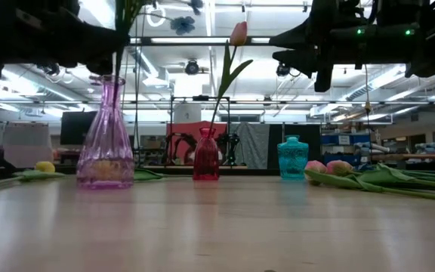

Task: Sort flowers into vase by color
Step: Put the blue flowers into the pink vase

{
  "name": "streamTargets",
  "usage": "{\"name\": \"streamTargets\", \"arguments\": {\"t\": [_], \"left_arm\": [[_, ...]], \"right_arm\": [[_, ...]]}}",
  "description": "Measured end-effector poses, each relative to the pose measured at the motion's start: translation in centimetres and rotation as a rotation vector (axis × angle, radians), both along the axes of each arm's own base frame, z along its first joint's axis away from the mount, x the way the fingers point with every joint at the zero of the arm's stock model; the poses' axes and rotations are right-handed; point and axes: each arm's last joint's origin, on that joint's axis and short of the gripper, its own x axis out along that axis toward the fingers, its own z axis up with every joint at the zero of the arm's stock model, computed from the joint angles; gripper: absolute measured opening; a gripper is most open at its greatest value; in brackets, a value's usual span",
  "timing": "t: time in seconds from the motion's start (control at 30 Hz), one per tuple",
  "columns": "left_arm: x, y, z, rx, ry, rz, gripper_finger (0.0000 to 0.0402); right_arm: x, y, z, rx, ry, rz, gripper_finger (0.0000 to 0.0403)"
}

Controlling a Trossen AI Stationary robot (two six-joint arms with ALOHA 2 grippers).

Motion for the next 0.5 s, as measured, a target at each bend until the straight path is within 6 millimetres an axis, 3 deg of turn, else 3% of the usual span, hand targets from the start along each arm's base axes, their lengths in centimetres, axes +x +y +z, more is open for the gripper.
{"name": "streamTargets", "arguments": {"t": [0.3, 0.5], "left_arm": [[0.62, 0.47, -0.83, -0.146, 0.037, 0.195, 0.0063], [0.61, 0.32, -1.13, -0.155, 0.073, 0.142, 0.0123]], "right_arm": [[0.01, 0.00, -0.04, -0.001, 0.005, 0.000, 0.0172], [0.03, 0.00, -0.10, -0.001, 0.012, 0.000, 0.0172]]}}
